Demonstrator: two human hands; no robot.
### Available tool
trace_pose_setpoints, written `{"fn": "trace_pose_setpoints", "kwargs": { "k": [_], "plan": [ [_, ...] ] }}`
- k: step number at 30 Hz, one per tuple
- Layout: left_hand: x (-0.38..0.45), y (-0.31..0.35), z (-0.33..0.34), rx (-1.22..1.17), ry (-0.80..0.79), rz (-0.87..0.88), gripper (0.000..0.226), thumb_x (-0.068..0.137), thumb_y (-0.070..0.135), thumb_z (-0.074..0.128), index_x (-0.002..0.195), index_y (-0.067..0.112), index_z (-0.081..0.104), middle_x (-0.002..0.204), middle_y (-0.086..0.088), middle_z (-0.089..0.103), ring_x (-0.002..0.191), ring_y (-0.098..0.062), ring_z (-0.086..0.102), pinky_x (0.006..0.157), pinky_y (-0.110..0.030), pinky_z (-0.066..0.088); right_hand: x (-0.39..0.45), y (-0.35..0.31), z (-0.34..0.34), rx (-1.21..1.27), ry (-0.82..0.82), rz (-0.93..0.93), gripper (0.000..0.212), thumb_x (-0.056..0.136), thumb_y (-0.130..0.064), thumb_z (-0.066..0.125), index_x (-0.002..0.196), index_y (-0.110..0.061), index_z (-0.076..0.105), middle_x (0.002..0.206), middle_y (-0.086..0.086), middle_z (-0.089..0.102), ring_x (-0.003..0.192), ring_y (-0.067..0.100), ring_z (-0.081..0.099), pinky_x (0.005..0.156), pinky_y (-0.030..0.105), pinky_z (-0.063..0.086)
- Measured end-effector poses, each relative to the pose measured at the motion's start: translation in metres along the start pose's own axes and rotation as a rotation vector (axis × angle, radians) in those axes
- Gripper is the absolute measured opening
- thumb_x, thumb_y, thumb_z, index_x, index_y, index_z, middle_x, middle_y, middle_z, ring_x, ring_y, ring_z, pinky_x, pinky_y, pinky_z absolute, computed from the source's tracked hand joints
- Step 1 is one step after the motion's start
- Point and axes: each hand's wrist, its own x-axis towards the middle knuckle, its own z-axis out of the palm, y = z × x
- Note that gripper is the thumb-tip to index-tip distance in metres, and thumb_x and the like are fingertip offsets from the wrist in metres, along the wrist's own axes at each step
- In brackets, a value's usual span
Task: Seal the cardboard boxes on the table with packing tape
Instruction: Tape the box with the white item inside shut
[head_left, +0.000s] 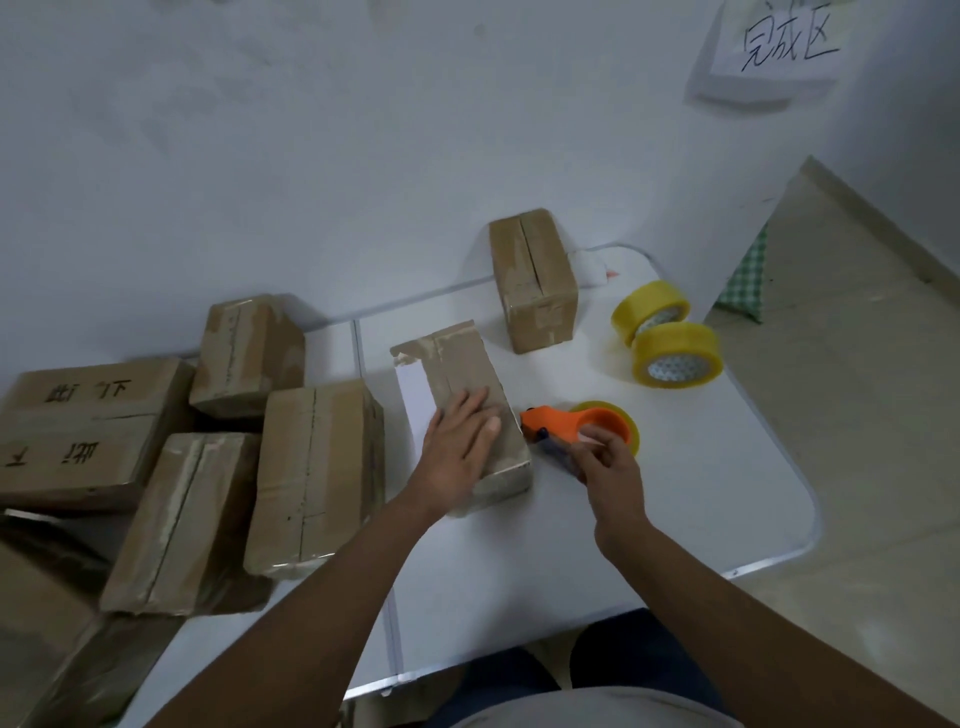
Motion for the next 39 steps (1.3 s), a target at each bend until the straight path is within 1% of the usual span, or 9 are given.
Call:
{"fn": "trace_pose_setpoints", "kwargs": {
  "k": [7,12,15,20,23,27,29,34,39],
  "plan": [
    [-0.016,-0.031,0.006,0.468,-0.088,0.217,0.074,0.094,0.071,0.021,0.158,0.036,0.007,0.162,0.019,-0.011,0.149,-0.004,-0.019,0.118,-0.029,-0.018,0.000,-0.001,0.000,-0.033,0.000,-0.061,0.023,0.089,-0.015,0.068,0.109,-0.021,0.059,0.093,-0.005,0.061,0.081,0.003,0.057,0.065,0.017,0.044],
    [-0.017,-0.034,0.015,0.707,-0.010,0.256,0.071,0.098,0.063,0.016,0.158,0.027,0.008,0.164,0.009,-0.005,0.152,-0.016,-0.006,0.122,-0.038,-0.006,0.007,0.001,-0.001,-0.049,-0.032,-0.101,0.027,0.088,-0.013,0.069,0.112,-0.019,0.056,0.093,-0.001,0.060,0.082,0.009,0.058,0.071,0.023,0.045],
    [-0.016,-0.033,0.018,0.791,0.003,0.243,0.072,0.100,0.058,0.030,0.158,0.023,0.006,0.166,0.002,0.002,0.153,-0.022,0.003,0.122,-0.043,0.004,0.011,0.005,-0.005,-0.051,-0.041,-0.088,0.028,0.088,-0.014,0.069,0.112,-0.021,0.057,0.092,-0.003,0.062,0.082,0.010,0.061,0.069,0.023,0.047],
    [-0.015,-0.028,0.020,0.826,-0.042,0.209,0.083,0.097,0.058,0.043,0.157,0.025,-0.006,0.166,0.001,-0.003,0.153,-0.023,-0.001,0.122,-0.042,0.000,0.020,0.009,-0.008,-0.043,-0.099,-0.043,0.024,0.090,-0.007,0.065,0.110,-0.017,0.056,0.100,0.009,0.061,0.095,0.029,0.061,0.089,0.046,0.055],
    [-0.016,-0.024,0.017,0.764,-0.025,0.189,0.087,0.092,0.063,0.049,0.158,0.028,0.005,0.166,0.003,0.005,0.153,-0.022,0.005,0.122,-0.041,0.000,0.021,0.009,-0.008,-0.056,-0.115,-0.037,0.020,0.090,-0.010,0.066,0.108,-0.017,0.059,0.101,0.010,0.060,0.094,0.029,0.060,0.093,0.054,0.052],
    [-0.015,-0.003,0.024,0.715,0.155,0.152,0.079,0.081,0.076,0.050,0.141,0.024,0.049,0.146,0.000,0.046,0.132,-0.026,0.043,0.111,-0.047,0.033,0.021,0.007,-0.008,-0.075,-0.128,-0.057,0.017,0.089,-0.016,0.069,0.102,-0.021,0.060,0.103,0.010,0.061,0.100,0.033,0.061,0.094,0.053,0.051],
    [-0.011,0.001,0.029,0.716,0.254,0.155,0.073,0.077,0.073,0.058,0.131,0.023,0.057,0.133,0.000,0.056,0.118,-0.026,0.054,0.103,-0.046,0.041,0.021,0.007,-0.008,-0.077,-0.120,-0.060,0.017,0.089,-0.017,0.069,0.102,-0.022,0.060,0.101,0.008,0.062,0.101,0.032,0.062,0.094,0.053,0.051],
    [-0.009,-0.001,0.032,0.776,0.249,0.142,0.087,0.069,0.074,0.066,0.139,0.026,0.051,0.133,-0.003,0.055,0.119,-0.029,0.053,0.103,-0.049,0.042,0.023,0.007,-0.011,-0.116,-0.134,-0.078,0.016,0.089,-0.019,0.069,0.101,-0.024,0.061,0.100,0.009,0.064,0.098,0.031,0.063,0.090,0.051,0.054],
    [-0.010,0.001,0.034,0.771,0.262,0.143,0.077,0.083,0.073,0.045,0.144,0.026,0.046,0.137,-0.004,0.052,0.126,-0.031,0.050,0.108,-0.051,0.038,0.023,0.011,-0.013,-0.147,-0.138,-0.128,0.015,0.088,-0.020,0.070,0.100,-0.025,0.062,0.096,0.005,0.067,0.095,0.024,0.065,0.082,0.039,0.056]
  ]
}}
